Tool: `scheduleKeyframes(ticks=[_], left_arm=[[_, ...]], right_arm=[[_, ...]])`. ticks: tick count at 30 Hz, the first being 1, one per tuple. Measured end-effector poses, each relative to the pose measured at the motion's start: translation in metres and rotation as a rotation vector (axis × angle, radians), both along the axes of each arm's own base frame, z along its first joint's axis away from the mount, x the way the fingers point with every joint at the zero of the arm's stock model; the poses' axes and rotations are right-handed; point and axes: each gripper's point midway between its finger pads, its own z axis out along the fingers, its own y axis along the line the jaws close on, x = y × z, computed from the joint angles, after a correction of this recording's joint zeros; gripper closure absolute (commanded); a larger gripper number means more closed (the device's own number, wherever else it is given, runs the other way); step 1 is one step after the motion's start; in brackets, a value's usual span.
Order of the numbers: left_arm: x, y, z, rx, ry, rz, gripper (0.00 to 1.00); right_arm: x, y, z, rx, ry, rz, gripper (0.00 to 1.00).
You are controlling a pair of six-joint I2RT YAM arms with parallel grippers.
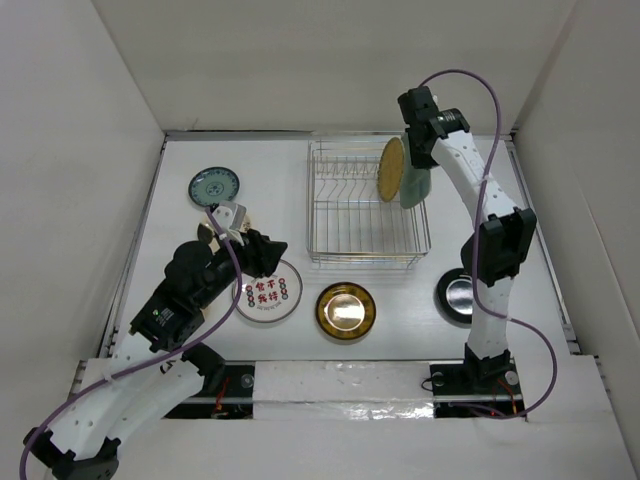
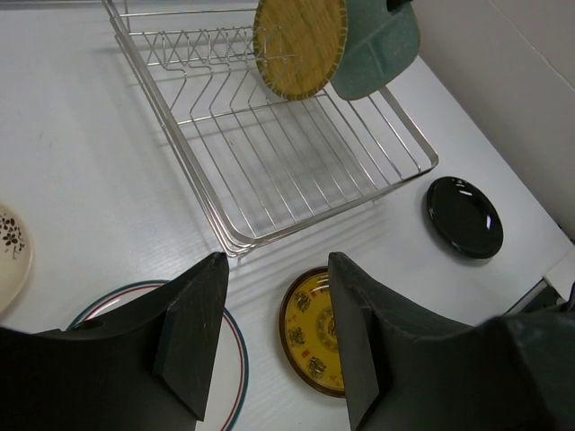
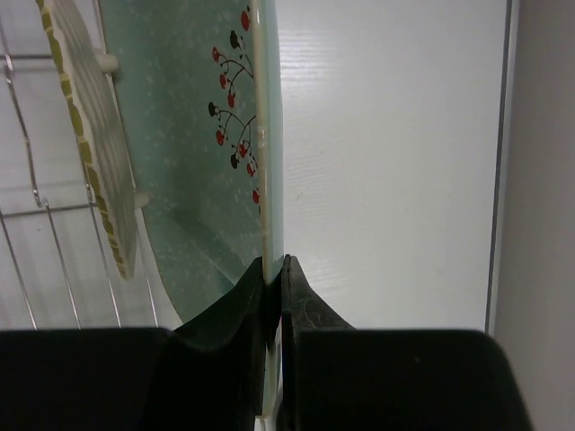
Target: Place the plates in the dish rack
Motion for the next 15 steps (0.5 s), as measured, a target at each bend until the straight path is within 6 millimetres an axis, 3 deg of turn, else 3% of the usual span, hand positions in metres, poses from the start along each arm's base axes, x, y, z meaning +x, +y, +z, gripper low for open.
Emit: scheduleKeyframes(ticks=[3, 8, 15], left_arm=[[0.000, 0.000, 0.000, 0.000, 0.000, -0.002, 0.55], [-0.001, -0.002, -0.001, 0.000, 0.004, -0.014, 0.55], [-0.003, -0.005, -0.002, 0.000, 0.008, -0.029, 0.55]], right_arm=[[0.000, -0.003, -0.013, -0.020, 0.033, -0.026, 1.00], [-0.001, -0.006, -0.005, -0.021, 0.019, -0.055, 1.00], [0.001, -0.002, -0.022, -0.031, 0.049, -0.080, 1.00]])
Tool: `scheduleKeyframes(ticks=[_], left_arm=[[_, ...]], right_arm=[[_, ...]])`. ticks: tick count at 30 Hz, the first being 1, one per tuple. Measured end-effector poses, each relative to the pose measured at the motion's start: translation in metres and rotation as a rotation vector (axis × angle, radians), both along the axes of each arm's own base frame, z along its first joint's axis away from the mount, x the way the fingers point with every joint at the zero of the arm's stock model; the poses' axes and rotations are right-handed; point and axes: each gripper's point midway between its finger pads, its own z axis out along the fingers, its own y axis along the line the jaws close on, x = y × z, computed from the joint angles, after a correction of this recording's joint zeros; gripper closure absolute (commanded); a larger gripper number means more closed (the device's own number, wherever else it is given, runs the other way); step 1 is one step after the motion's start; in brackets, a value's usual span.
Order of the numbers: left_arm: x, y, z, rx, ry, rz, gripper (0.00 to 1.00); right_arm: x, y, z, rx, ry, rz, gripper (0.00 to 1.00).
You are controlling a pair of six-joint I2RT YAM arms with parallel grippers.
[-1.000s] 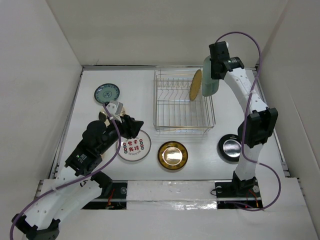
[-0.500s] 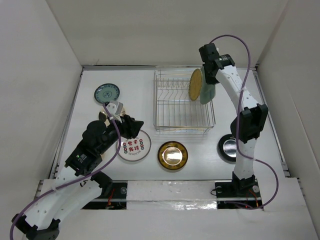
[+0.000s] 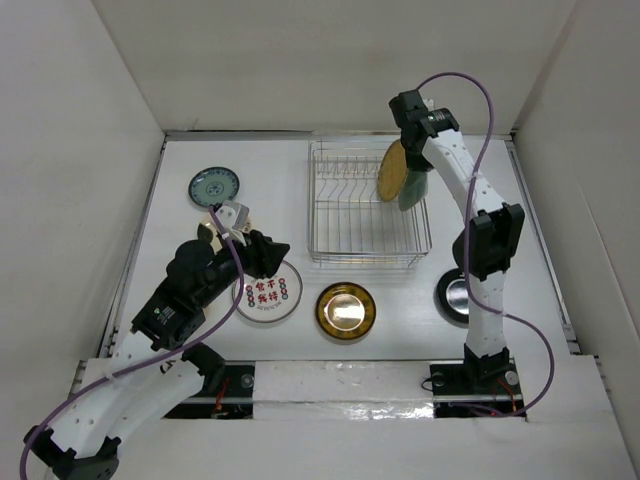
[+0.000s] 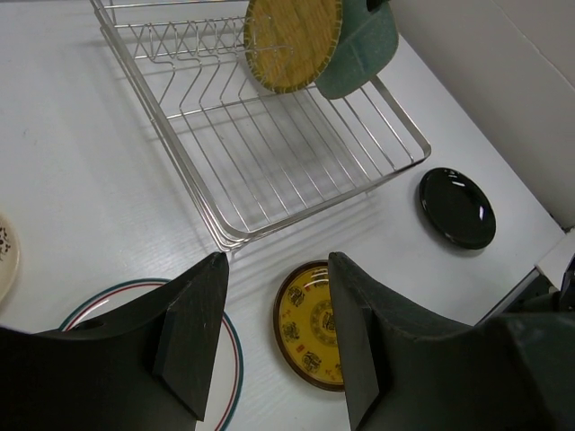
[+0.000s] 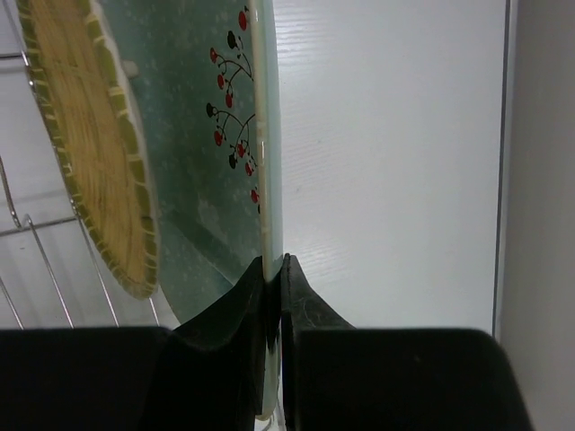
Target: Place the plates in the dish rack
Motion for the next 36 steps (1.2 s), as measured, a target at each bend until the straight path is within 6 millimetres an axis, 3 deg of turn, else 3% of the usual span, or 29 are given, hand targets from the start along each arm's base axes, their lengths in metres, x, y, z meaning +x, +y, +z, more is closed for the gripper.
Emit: scheduleKeyframes(ticks=[6, 8, 9, 12, 16, 19, 22, 23, 24, 27, 29, 31, 33, 36], left_arm=[[-0.001, -0.001, 0.000, -0.002, 0.001, -0.007, 0.55], [-0.001, -0.001, 0.000, -0.001, 0.001, -0.007, 0.55], [-0.001, -0.001, 0.000, -0.002, 0.000, -0.008, 0.55], [-0.001, -0.001, 0.000, -0.001, 0.001, -0.007, 0.55], [-0.001, -0.001, 0.000, -0.001, 0.001, -0.007, 0.55], [-0.001, -0.001, 0.000, -0.002, 0.001, -0.007, 0.55], [-0.001, -0.001, 0.000, -0.001, 0.002, -0.007, 0.55], [-0.001, -0.001, 0.000, -0.001, 0.001, -0.007, 0.55], [-0.001, -0.001, 0.000, -0.001, 0.001, -0.007, 0.55], [-0.001, -0.001, 0.001, -0.003, -0.001, -0.008, 0.55], [-0.002, -0.001, 0.001, -0.005, -0.004, -0.009, 0.55], [-0.003, 0.000, 0.003, -0.009, -0.008, -0.011, 0.55], [-0.005, 0.000, 0.005, -0.015, -0.015, -0.016, 0.55], [-0.007, 0.000, 0.008, -0.023, -0.025, -0.023, 0.55]], right_arm=[[0.003, 0.011, -0.003, -0.045, -0.002, 0.004, 0.99], [0.005, 0.011, -0.006, -0.050, -0.003, -0.004, 0.84], [0.006, 0.012, -0.007, -0.049, -0.005, -0.009, 0.69], [0.011, 0.018, -0.015, -0.031, -0.019, -0.019, 0.54], [0.014, 0.024, -0.023, 0.009, -0.047, -0.017, 0.52], [0.011, 0.025, -0.010, 0.078, -0.109, -0.017, 0.47], [0.001, 0.019, 0.027, 0.176, -0.233, -0.024, 0.46], [-0.005, 0.015, 0.042, 0.217, -0.289, -0.029, 0.46], [-0.012, 0.009, 0.058, 0.257, -0.345, -0.033, 0.55], [-0.043, -0.016, 0.096, 0.368, -0.536, -0.060, 1.00], [-0.075, -0.038, 0.107, 0.445, -0.650, -0.099, 1.00], [-0.110, -0.066, 0.093, 0.517, -0.720, -0.161, 1.00], [-0.139, -0.092, 0.061, 0.562, -0.756, -0.244, 1.00], [-0.187, -0.122, -0.026, 0.607, -0.665, -0.407, 1.00]])
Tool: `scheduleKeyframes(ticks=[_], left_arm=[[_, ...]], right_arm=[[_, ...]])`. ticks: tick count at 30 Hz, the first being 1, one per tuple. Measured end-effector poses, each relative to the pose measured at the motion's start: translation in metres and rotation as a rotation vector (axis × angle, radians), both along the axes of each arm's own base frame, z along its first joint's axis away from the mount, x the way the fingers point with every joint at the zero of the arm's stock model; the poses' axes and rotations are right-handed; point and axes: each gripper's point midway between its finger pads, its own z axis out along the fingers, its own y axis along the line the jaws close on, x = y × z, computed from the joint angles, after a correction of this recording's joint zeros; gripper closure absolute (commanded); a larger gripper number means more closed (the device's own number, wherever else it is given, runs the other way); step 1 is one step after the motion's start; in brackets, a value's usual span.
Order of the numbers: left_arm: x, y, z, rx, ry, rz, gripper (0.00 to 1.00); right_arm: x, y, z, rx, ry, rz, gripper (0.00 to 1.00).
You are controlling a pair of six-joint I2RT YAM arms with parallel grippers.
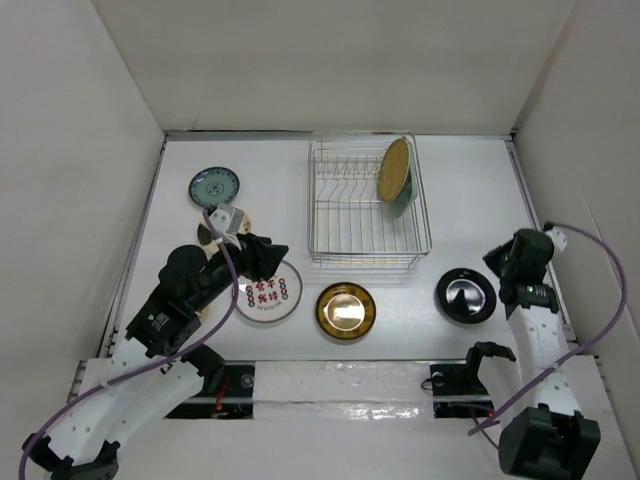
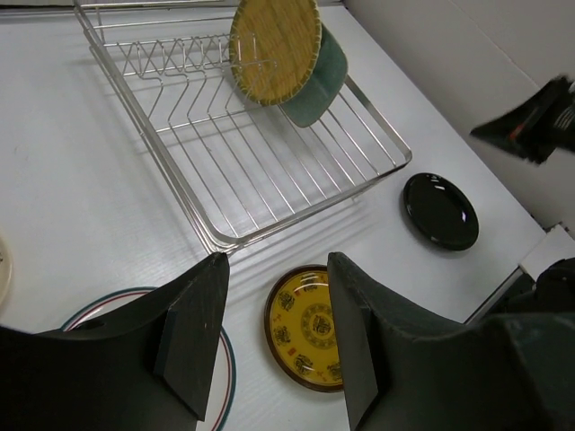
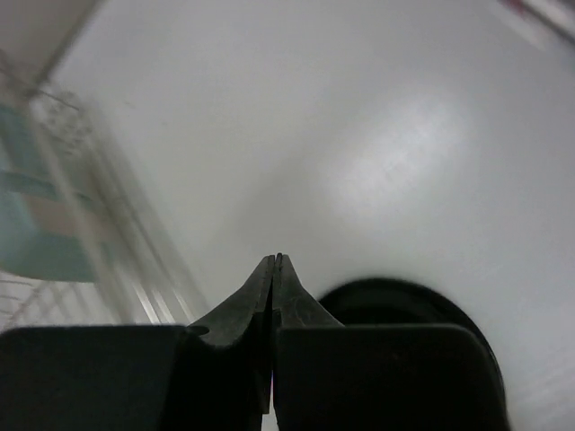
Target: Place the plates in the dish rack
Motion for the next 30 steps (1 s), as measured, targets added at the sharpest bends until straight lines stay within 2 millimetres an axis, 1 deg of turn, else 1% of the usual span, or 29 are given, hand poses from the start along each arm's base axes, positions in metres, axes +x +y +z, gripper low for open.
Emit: scheduleKeyframes(ticks=[1, 2, 3, 4, 5, 6, 8, 11, 15, 20, 26, 30], left_arm=[[-0.001, 0.000, 0.002, -0.004, -0.004, -0.003, 0.55], [-0.002, 0.000, 0.003, -0.007, -0.009, -0.005, 0.55], [-0.003, 0.000, 0.004, -0.010, -0.013, -0.007, 0.55], [-0.004, 0.000, 0.005, -0.013, -0.016, -0.010, 0.55], [-0.004, 0.001, 0.006, -0.016, -0.019, -0.012, 0.55], [-0.005, 0.001, 0.007, -0.019, -0.023, -0.014, 0.55], [-0.007, 0.002, 0.010, -0.026, -0.033, -0.017, 0.55], [-0.010, 0.003, 0.015, -0.036, -0.047, -0.018, 0.55], [-0.012, 0.005, 0.019, -0.046, -0.060, -0.018, 0.55], [-0.014, 0.007, 0.023, -0.058, -0.077, -0.013, 0.55], [-0.014, 0.011, 0.027, -0.065, -0.090, 0.005, 0.55], [-0.013, 0.011, 0.026, -0.062, -0.086, 0.007, 0.55]], right_arm=[[-0.014, -0.004, -0.028, 0.041, 0.043, -0.022, 1.00], [-0.027, -0.003, -0.055, 0.090, 0.097, -0.031, 1.00], [-0.040, 0.000, -0.079, 0.137, 0.147, -0.035, 0.95], [-0.050, 0.006, -0.099, 0.185, 0.188, -0.034, 0.93], [-0.058, 0.012, -0.113, 0.225, 0.221, -0.029, 0.93], [-0.063, 0.018, -0.123, 0.263, 0.248, -0.019, 0.90], [-0.064, 0.026, -0.128, 0.308, 0.264, 0.002, 0.87], [-0.053, 0.033, -0.132, 0.358, 0.264, 0.030, 0.86], [-0.043, 0.042, -0.157, 0.456, 0.328, 0.042, 0.86], [-0.010, 0.047, -0.160, 0.541, 0.279, 0.081, 0.86], [0.031, 0.042, -0.158, 0.582, 0.205, 0.102, 0.89], [0.067, 0.035, -0.153, 0.594, 0.131, 0.115, 0.91]])
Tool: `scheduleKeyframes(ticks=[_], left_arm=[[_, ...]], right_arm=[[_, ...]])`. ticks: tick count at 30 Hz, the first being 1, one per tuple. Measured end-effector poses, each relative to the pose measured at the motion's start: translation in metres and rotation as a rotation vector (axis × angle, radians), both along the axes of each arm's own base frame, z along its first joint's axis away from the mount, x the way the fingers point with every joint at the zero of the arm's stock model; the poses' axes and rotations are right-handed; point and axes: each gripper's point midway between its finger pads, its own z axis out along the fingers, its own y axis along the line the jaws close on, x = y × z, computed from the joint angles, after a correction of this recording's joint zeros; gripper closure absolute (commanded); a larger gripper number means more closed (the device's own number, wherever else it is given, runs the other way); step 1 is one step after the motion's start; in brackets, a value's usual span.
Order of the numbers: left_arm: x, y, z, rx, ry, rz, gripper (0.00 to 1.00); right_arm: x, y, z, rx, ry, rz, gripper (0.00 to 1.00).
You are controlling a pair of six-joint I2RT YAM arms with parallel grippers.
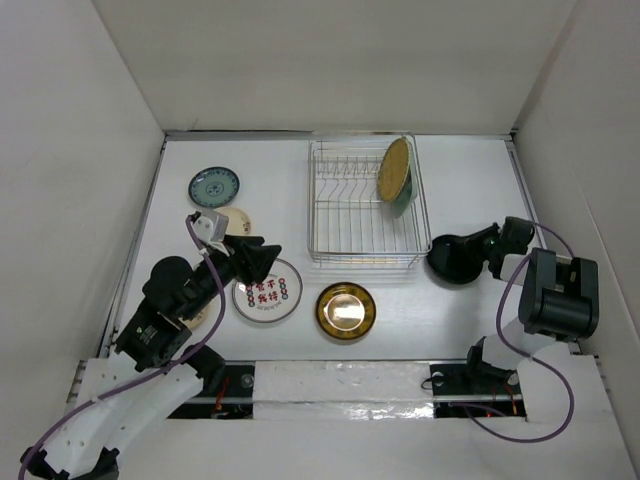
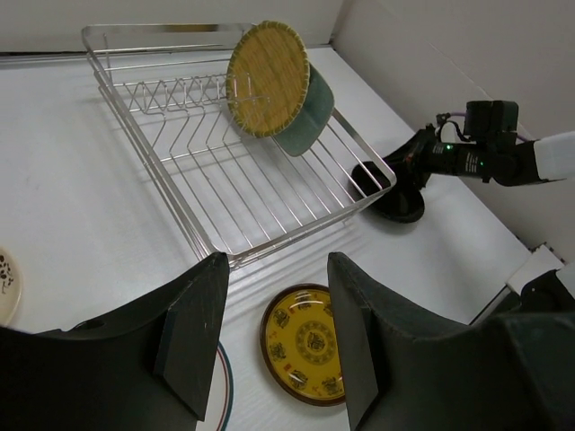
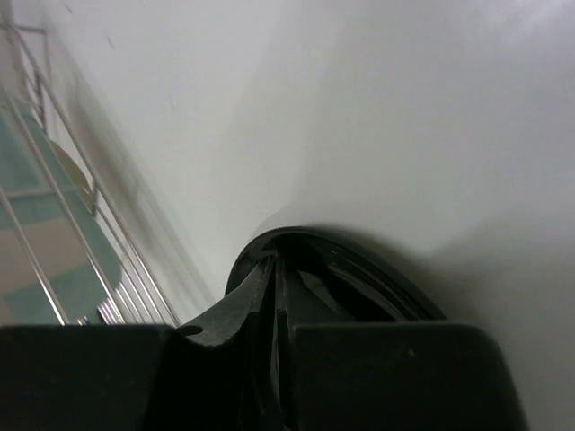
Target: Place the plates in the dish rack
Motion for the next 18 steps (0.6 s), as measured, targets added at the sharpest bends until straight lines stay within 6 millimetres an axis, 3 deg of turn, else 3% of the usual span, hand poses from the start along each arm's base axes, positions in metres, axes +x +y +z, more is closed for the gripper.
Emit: scheduleKeyframes(ticks=[4, 7, 9, 10, 13, 15, 18], left_arm=[[0.002, 0.000, -0.003, 0.007, 0.009, 0.006, 0.55], [0.003, 0.000, -0.003, 0.009, 0.011, 0.011, 0.55], [0.004, 0.000, -0.004, 0.009, 0.012, 0.012, 0.55], [0.004, 0.000, -0.004, 0.010, 0.013, 0.012, 0.55], [0.005, -0.001, -0.006, 0.014, 0.018, 0.012, 0.55], [0.006, -0.001, -0.007, 0.017, 0.022, 0.012, 0.55], [0.006, -0.002, -0.008, 0.019, 0.025, 0.012, 0.55]], right_arm=[[0.030, -0.012, 0.022, -0.010, -0.105, 0.001, 0.88], [0.038, -0.029, 0.055, -0.038, -0.203, -0.024, 0.79], [0.033, -0.041, 0.082, -0.079, -0.265, -0.056, 0.71], [0.027, -0.047, 0.095, -0.114, -0.289, -0.082, 0.61], [-0.001, -0.058, 0.125, -0.230, -0.350, -0.163, 0.48], [-0.027, -0.064, 0.123, -0.286, -0.346, -0.214, 0.45], [-0.061, -0.069, 0.082, -0.304, -0.237, -0.258, 0.43]])
